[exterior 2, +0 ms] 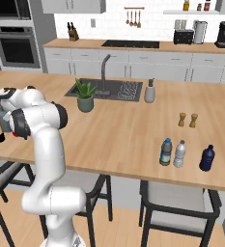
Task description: Move the plastic bottles in the middle to the plastics group, and the glass bottles in the middle to the glass group.
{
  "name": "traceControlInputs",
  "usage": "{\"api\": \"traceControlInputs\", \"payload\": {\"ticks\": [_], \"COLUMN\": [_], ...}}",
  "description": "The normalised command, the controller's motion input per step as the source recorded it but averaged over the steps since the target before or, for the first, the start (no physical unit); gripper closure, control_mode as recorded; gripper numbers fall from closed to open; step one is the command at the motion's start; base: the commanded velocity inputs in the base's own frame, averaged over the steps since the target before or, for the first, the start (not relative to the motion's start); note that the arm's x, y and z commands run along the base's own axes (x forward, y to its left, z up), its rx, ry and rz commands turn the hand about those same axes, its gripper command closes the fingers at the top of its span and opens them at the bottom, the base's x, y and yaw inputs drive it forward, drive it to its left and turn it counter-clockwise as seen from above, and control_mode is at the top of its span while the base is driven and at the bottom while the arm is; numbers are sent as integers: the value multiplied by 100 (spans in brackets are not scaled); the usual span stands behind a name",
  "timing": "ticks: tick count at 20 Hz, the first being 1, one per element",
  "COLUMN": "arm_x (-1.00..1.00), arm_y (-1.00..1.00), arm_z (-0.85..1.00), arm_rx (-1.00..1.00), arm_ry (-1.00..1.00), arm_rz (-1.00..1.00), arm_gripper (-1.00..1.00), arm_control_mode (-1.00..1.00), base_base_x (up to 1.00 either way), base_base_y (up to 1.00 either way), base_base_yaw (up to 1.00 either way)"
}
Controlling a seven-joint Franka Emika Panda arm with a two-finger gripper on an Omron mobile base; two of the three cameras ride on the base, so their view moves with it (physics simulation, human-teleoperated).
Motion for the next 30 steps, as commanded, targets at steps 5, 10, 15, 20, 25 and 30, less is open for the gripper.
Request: {"api": "traceControlInputs", "payload": {"ticks": [5,10,15,20,25,30], "arm_x": [0,0,-5,-13,-34,-31], "arm_y": [0,0,-14,-35,-45,-76], "arm_z": [0,0,12,31,37,45], "arm_rx": [0,0,0,2,4,0], "arm_ry": [-7,-10,-10,-5,0,1], "arm_rz": [0,0,0,0,0,-8], "arm_gripper": [-100,-100,-100,-100,-100,-100], "arm_control_mode": [-100,-100,-100,-100,-100,-100], "base_base_x": [0,0,0,0,0,0], "base_base_y": [0,0,0,0,0,0], "base_base_yaw": [0,0,0,0,0,0]}}
